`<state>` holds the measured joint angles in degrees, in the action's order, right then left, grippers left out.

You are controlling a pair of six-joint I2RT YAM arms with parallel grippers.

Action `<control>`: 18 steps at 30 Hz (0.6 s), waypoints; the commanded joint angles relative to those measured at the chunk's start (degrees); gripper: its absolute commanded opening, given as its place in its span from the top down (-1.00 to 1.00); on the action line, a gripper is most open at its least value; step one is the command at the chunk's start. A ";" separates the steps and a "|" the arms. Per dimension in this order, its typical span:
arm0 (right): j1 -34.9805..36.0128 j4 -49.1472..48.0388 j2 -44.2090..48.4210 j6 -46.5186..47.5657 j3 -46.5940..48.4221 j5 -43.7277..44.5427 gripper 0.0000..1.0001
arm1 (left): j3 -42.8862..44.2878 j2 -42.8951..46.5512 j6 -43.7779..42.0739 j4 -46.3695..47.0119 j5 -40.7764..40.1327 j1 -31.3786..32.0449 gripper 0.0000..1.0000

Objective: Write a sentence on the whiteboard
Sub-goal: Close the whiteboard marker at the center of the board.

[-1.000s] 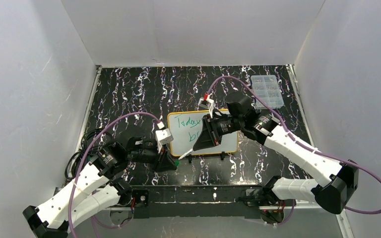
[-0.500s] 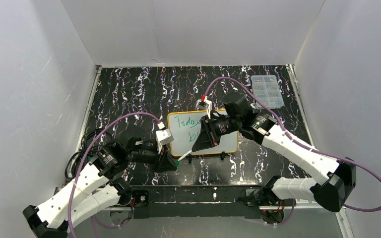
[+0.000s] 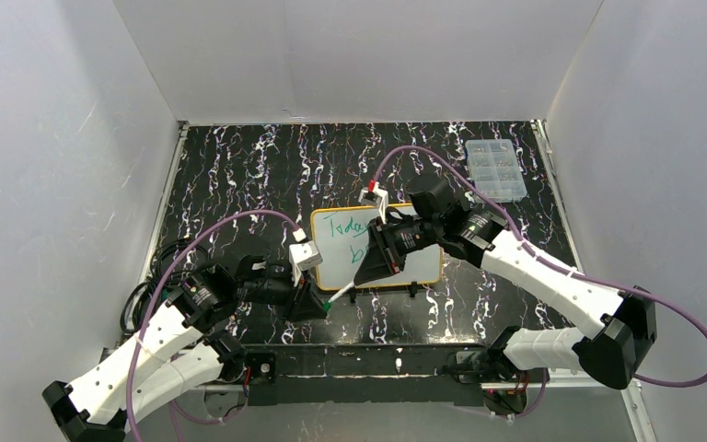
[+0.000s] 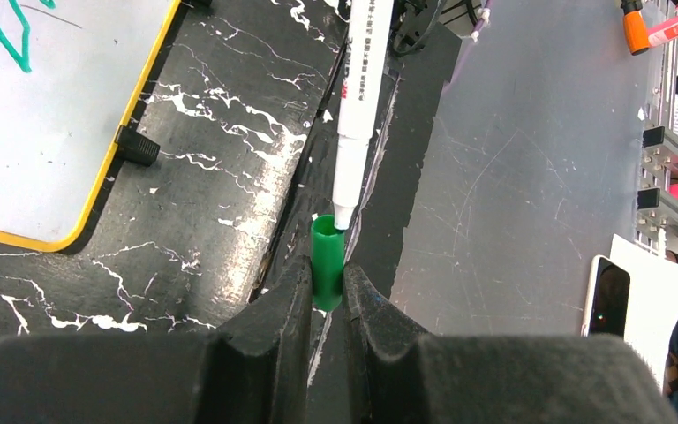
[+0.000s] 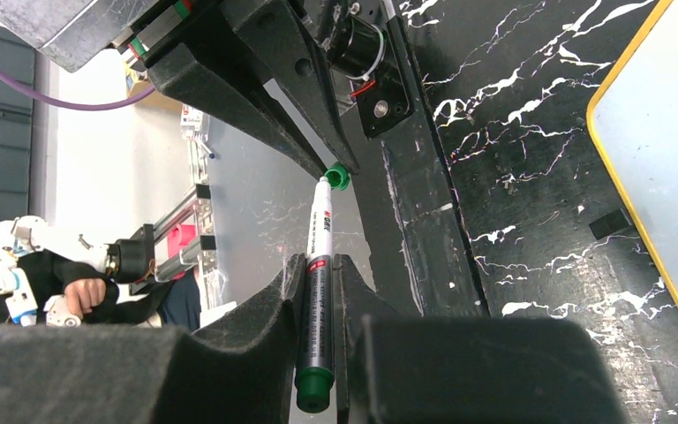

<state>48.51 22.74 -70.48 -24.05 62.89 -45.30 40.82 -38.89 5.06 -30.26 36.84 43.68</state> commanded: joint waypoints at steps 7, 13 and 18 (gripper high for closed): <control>0.62 3.45 -2.19 3.22 1.34 0.02 0.97 | 0.05 1.19 -0.52 1.07 2.39 0.87 1.00; 0.62 2.39 -2.20 2.43 1.36 0.28 0.97 | 0.05 1.28 -0.67 1.01 2.21 1.20 1.00; 1.55 1.60 -2.60 2.11 1.35 0.00 0.97 | 0.56 -0.08 -1.16 0.78 0.10 1.26 1.00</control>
<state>49.01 24.03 -72.38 -22.55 62.89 -45.60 40.51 -38.59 4.89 -30.44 36.82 44.53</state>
